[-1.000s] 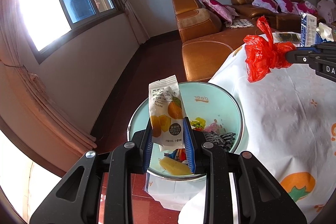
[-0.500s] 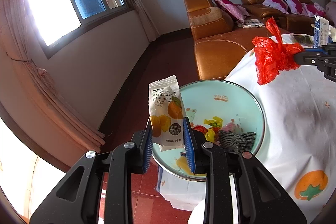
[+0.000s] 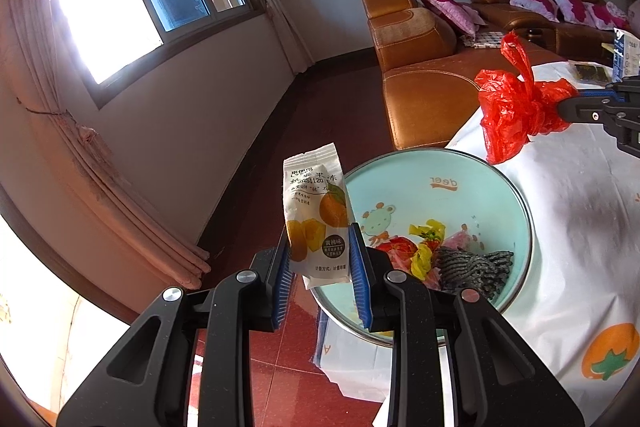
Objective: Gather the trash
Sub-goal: 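Carry the snack packet with the left tool while the right tool carries the red bag over the bin, then open the left tool over the bin while the right tool releases the red bag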
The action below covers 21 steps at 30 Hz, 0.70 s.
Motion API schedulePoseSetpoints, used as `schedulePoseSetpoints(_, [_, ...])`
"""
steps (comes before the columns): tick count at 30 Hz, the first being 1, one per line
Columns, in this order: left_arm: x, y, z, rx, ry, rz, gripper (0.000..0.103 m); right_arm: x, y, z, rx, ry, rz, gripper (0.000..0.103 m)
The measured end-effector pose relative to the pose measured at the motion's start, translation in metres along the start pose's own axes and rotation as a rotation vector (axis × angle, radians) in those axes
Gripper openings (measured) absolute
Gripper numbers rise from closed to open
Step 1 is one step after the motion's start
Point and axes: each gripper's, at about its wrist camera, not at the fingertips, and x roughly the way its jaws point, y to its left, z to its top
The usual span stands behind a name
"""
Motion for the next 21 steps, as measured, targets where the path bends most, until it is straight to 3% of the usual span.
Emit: schedulePoseSetpoints(21, [0.011, 0.01, -0.001, 0.015, 0.02, 0.075, 0.027, 0.017, 0.015, 0.015, -0.026, 0.006, 0.018, 0.006])
